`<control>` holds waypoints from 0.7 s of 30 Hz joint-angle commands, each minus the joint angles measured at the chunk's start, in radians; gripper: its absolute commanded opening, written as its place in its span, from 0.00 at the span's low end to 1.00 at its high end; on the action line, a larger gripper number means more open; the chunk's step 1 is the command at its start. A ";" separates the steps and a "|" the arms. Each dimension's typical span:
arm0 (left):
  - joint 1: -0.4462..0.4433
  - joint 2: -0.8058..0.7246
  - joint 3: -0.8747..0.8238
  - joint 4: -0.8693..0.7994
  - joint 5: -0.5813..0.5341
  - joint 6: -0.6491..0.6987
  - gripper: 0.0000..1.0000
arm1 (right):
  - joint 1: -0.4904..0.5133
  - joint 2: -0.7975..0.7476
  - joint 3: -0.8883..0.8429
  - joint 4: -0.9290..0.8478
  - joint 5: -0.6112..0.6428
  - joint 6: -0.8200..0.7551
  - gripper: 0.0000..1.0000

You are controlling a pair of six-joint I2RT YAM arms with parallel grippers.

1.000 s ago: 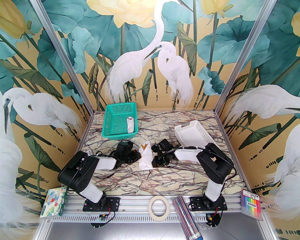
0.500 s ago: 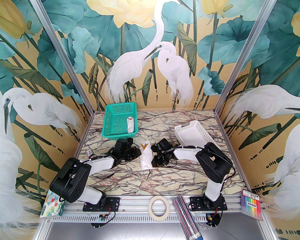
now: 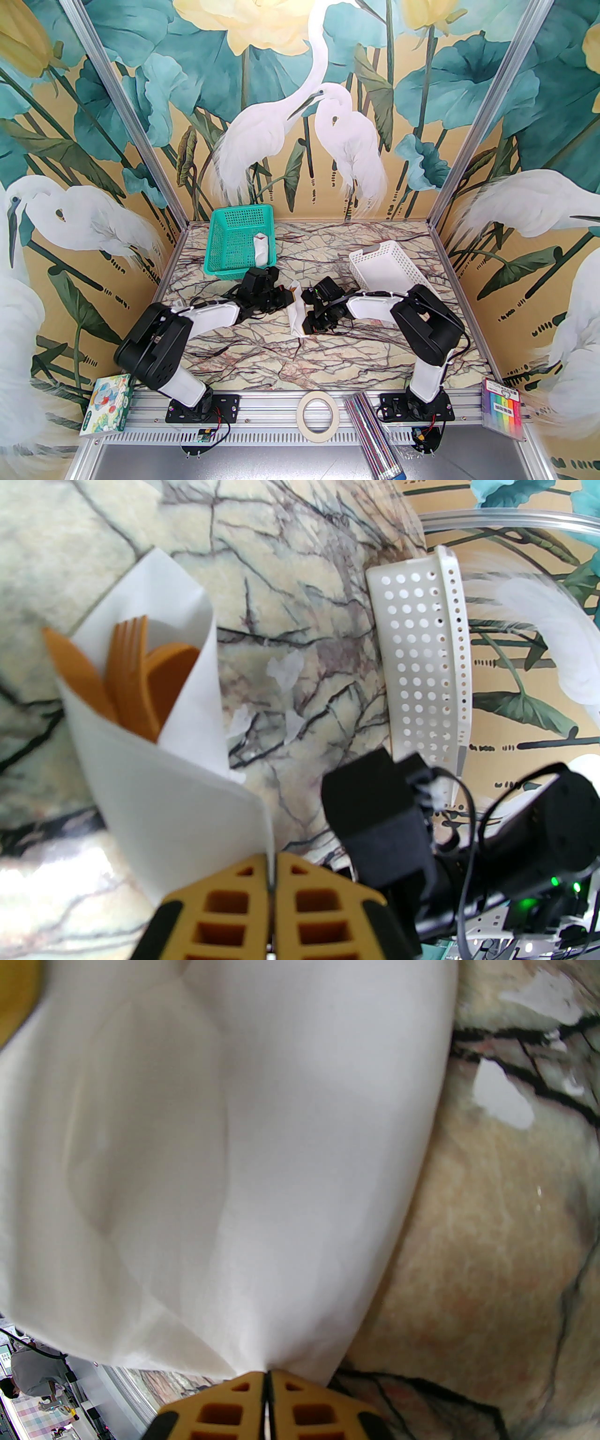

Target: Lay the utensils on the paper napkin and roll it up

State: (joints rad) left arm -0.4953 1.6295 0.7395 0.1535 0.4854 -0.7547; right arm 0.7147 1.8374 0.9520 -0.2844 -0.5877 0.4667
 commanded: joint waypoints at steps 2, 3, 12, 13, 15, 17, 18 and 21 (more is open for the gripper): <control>-0.023 0.065 0.039 0.030 0.024 0.011 0.09 | 0.012 0.035 -0.007 -0.027 0.062 -0.019 0.12; -0.028 0.077 0.045 0.031 0.024 0.011 0.09 | 0.011 0.035 -0.008 -0.024 0.062 -0.018 0.12; -0.043 0.153 0.047 0.055 0.000 0.000 0.08 | 0.011 -0.027 -0.008 0.010 0.033 0.010 0.12; -0.043 0.158 0.042 0.062 -0.001 -0.003 0.08 | 0.012 -0.041 -0.009 0.013 0.030 0.014 0.12; -0.043 0.170 0.034 0.078 -0.001 -0.010 0.08 | 0.009 -0.067 -0.011 0.020 0.027 0.021 0.13; -0.044 0.177 0.026 0.089 -0.004 -0.015 0.08 | 0.010 -0.083 -0.013 0.023 0.024 0.028 0.13; -0.044 0.179 0.022 0.093 -0.003 -0.015 0.08 | 0.009 -0.085 -0.018 0.025 0.024 0.032 0.13; -0.044 0.182 0.015 0.096 -0.007 -0.015 0.08 | 0.009 -0.080 -0.033 0.030 0.023 0.036 0.12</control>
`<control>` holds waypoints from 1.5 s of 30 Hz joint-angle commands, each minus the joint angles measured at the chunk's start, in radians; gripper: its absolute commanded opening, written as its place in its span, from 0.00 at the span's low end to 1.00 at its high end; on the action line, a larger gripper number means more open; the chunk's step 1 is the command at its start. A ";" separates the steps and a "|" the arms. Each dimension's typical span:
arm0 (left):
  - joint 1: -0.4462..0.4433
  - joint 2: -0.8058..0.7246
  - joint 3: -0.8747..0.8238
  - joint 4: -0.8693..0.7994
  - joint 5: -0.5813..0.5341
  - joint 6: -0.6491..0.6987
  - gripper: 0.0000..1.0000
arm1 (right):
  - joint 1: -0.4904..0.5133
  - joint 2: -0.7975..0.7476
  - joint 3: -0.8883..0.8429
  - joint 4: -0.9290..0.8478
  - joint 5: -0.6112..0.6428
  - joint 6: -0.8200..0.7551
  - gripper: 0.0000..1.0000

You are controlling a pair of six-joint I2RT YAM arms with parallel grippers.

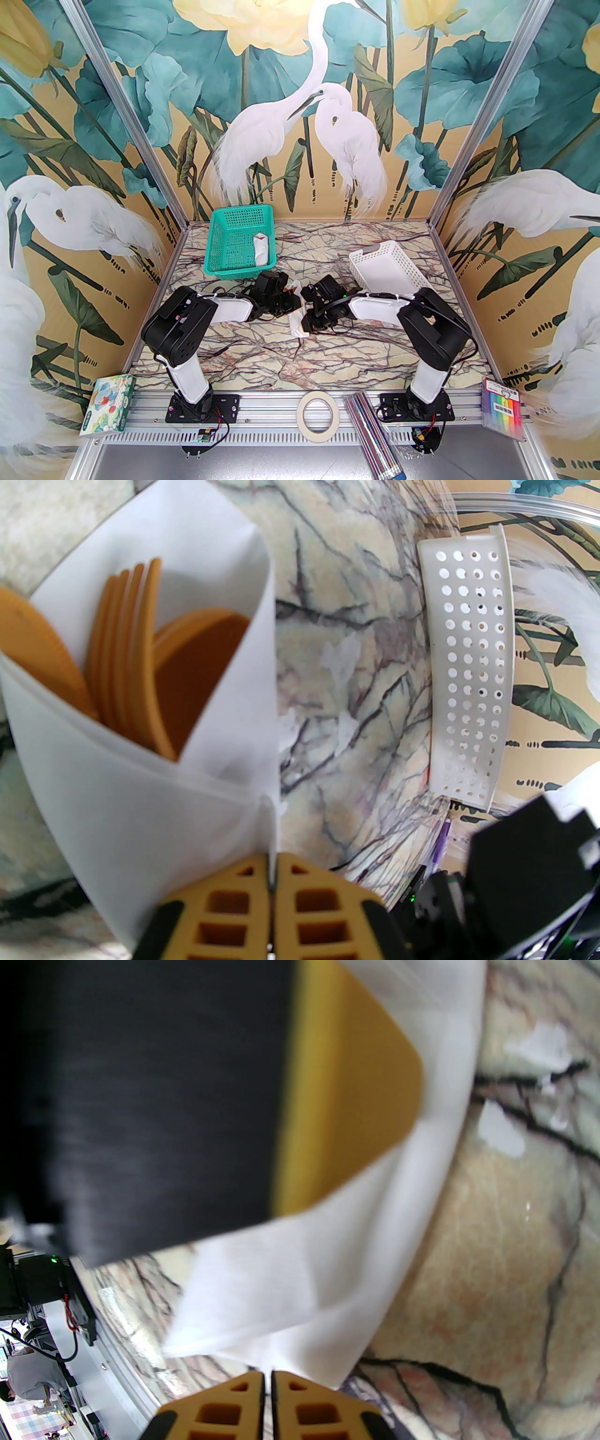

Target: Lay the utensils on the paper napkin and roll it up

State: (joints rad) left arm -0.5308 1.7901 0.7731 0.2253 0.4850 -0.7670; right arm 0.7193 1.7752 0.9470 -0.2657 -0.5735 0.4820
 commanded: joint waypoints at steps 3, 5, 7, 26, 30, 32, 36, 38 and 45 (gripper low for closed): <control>-0.008 0.018 -0.023 0.021 -0.010 -0.002 0.08 | 0.005 -0.003 -0.042 0.027 0.009 0.027 0.10; -0.009 0.015 -0.024 0.019 -0.011 0.001 0.08 | 0.005 0.006 -0.048 0.034 0.012 0.030 0.10; -0.009 0.011 -0.024 0.013 -0.014 0.003 0.08 | 0.005 0.013 -0.050 0.035 0.022 0.035 0.10; -0.014 -0.112 0.016 -0.081 -0.014 0.024 0.08 | 0.002 0.075 -0.076 -0.018 0.114 -0.010 0.09; -0.029 -0.092 0.048 -0.098 -0.015 0.031 0.08 | 0.002 0.077 -0.076 -0.014 0.114 -0.018 0.09; -0.034 -0.079 0.065 -0.102 -0.020 0.034 0.08 | 0.002 0.079 -0.074 -0.014 0.113 -0.019 0.09; -0.034 -0.043 0.095 -0.097 -0.017 0.030 0.08 | 0.002 0.079 -0.076 -0.011 0.110 -0.022 0.08; -0.036 -0.023 0.112 -0.089 -0.008 0.027 0.08 | 0.002 0.079 -0.079 -0.009 0.112 -0.023 0.08; -0.040 0.003 0.088 0.025 -0.011 -0.039 0.06 | 0.002 0.082 -0.086 0.006 0.109 -0.016 0.08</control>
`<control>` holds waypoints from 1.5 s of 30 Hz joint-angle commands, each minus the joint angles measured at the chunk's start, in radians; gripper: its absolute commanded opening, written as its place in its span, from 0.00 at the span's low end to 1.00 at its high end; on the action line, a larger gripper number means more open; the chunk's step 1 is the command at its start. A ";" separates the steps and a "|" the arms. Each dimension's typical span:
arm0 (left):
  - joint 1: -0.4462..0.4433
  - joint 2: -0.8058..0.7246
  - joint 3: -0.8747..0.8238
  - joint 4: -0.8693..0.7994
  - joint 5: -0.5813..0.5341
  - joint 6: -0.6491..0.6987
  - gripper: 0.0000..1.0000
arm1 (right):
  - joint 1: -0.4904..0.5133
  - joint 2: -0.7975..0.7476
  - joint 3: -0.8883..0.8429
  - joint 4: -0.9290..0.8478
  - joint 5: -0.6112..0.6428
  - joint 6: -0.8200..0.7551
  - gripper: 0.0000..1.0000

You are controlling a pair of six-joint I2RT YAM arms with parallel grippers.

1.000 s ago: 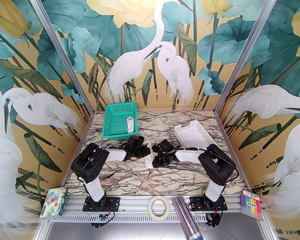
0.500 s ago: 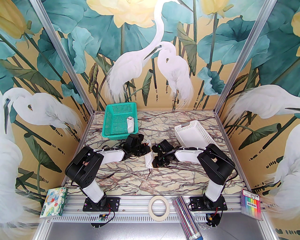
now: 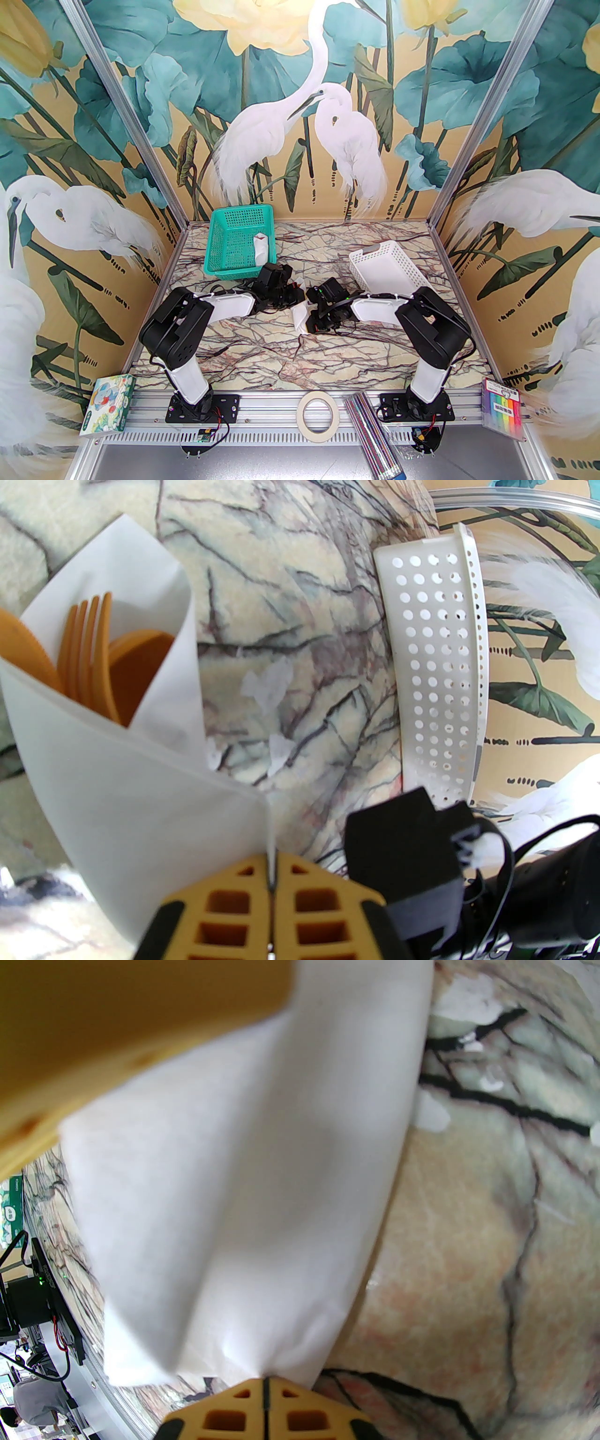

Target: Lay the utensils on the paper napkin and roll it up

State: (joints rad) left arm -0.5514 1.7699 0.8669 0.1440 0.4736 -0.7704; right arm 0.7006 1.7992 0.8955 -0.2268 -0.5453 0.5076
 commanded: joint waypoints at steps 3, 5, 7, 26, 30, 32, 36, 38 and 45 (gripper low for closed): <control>-0.018 0.018 -0.039 0.174 -0.015 -0.076 0.05 | 0.019 0.052 -0.045 -0.023 0.078 -0.032 0.08; -0.015 0.016 -0.064 0.225 -0.017 -0.105 0.04 | 0.015 0.045 -0.054 -0.008 0.069 -0.027 0.08; -0.013 0.021 -0.085 0.275 -0.008 -0.139 0.04 | 0.008 0.042 -0.064 0.008 0.060 -0.020 0.07; -0.012 0.114 -0.151 0.452 0.010 -0.248 0.01 | -0.025 0.012 -0.103 0.064 0.026 0.003 0.09; -0.012 0.118 -0.171 0.450 0.004 -0.244 0.01 | -0.034 -0.047 -0.100 0.077 0.016 0.006 0.14; -0.012 0.120 -0.177 0.453 0.002 -0.245 0.00 | -0.042 -0.081 -0.099 0.077 0.015 0.004 0.18; -0.011 0.122 -0.187 0.454 0.000 -0.242 0.00 | -0.066 -0.153 -0.115 0.079 0.003 0.003 0.27; -0.011 0.126 -0.186 0.456 0.000 -0.241 0.00 | -0.085 -0.182 -0.125 0.083 -0.010 0.001 0.30; -0.013 0.133 -0.183 0.460 0.004 -0.242 0.00 | -0.170 -0.249 -0.144 0.119 -0.081 0.013 0.41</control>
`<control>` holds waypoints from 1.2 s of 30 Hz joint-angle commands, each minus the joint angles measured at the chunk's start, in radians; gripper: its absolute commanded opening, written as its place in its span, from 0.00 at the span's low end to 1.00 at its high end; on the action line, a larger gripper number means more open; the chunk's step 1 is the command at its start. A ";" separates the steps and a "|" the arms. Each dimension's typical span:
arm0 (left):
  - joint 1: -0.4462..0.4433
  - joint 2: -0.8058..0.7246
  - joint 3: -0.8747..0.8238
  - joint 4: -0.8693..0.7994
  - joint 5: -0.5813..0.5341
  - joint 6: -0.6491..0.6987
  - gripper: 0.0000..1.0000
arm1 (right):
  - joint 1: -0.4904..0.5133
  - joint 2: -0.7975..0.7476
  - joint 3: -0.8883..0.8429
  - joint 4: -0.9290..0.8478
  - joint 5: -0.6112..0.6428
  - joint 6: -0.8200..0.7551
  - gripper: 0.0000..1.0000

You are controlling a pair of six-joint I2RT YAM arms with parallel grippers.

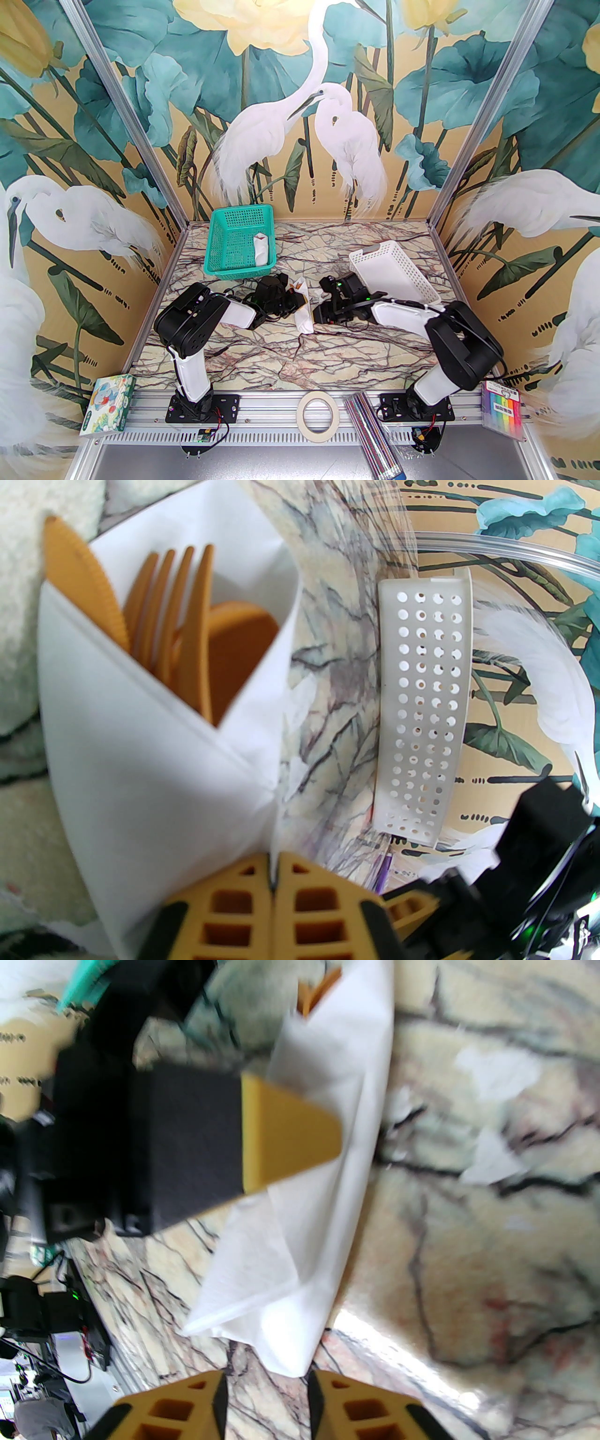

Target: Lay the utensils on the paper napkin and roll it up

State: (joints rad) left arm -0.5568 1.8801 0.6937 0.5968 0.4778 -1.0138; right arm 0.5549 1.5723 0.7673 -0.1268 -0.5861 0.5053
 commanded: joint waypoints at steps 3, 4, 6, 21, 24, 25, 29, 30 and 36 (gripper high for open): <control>-0.008 0.021 -0.009 0.008 0.000 0.001 0.00 | -0.027 -0.001 -0.005 0.048 -0.054 0.029 0.44; -0.008 0.019 -0.011 0.008 0.000 0.001 0.00 | -0.027 0.014 -0.002 0.063 -0.059 0.038 0.45; -0.008 0.018 -0.011 0.006 -0.002 0.003 0.00 | -0.025 0.047 0.001 0.109 -0.069 0.064 0.46; -0.007 0.007 -0.009 -0.011 -0.007 0.011 0.00 | -0.029 0.199 0.002 0.313 -0.128 0.155 0.10; -0.007 0.005 -0.010 -0.016 -0.007 0.014 0.00 | -0.028 0.214 0.001 0.331 -0.136 0.167 0.09; -0.008 0.005 -0.009 -0.017 -0.007 0.014 0.00 | -0.029 0.218 0.001 0.332 -0.138 0.167 0.09; -0.008 0.004 -0.005 -0.021 -0.005 0.015 0.00 | -0.029 0.239 0.005 0.324 -0.143 0.167 0.08; -0.008 0.004 -0.003 -0.022 -0.006 0.016 0.00 | -0.027 0.245 0.003 0.324 -0.141 0.169 0.08; -0.008 -0.001 -0.002 -0.032 -0.008 0.017 0.00 | -0.026 0.278 -0.002 0.344 -0.152 0.182 0.08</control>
State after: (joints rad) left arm -0.5568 1.8805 0.6937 0.6018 0.4778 -1.0103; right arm 0.5259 1.8320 0.7673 0.1913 -0.7162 0.6674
